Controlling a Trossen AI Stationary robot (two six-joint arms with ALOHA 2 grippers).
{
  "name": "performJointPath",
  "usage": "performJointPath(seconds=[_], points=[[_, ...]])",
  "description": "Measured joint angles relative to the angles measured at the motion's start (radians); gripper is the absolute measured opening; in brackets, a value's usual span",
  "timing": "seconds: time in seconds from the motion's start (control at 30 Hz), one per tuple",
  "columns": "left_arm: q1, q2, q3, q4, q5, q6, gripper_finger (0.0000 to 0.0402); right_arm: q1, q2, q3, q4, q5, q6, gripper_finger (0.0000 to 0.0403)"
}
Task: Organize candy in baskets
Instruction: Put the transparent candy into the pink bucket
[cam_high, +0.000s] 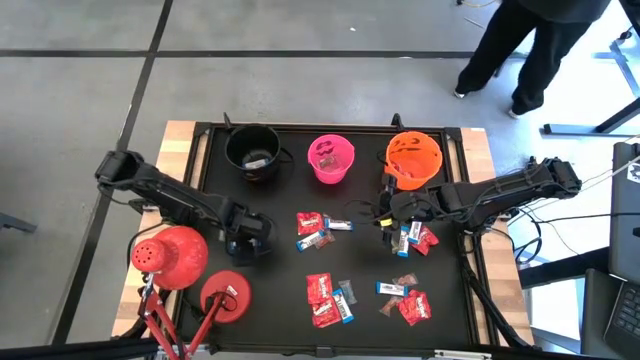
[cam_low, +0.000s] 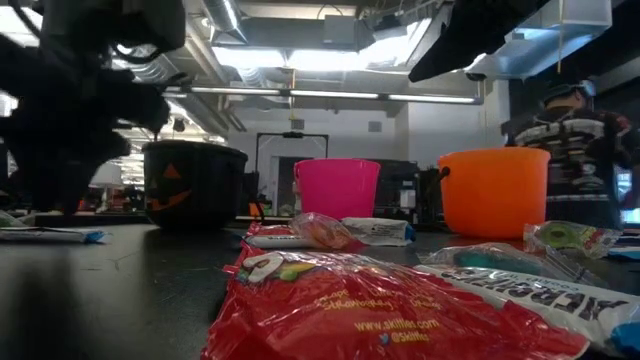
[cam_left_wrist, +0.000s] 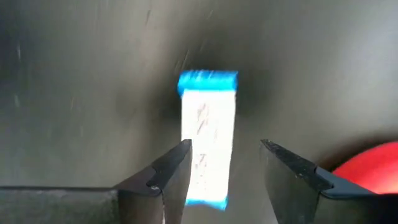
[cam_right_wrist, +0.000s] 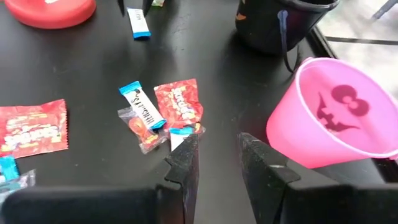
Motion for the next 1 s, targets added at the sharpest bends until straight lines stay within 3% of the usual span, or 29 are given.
performJointPath(seconds=[0.27,0.53,0.77,1.0], points=[[-0.025,-0.064,0.069,-0.276,-0.081,-0.190,0.0178,0.000,0.000,0.000,0.042,-0.013,0.042,0.0111],[-0.086,-0.196,-0.008,-0.279,-0.142,-0.449,0.0178,0.000,0.000,0.000,0.091,-0.019,0.043,0.0111],[-0.089,-0.221,-0.076,-0.272,-0.132,-0.692,0.0178,0.002,0.000,0.000,0.087,-0.025,0.043,0.0111],[-0.089,-0.221,-0.106,-0.245,-0.179,-0.752,0.0178,0.043,0.000,0.000,0.086,-0.036,0.020,0.0111]])
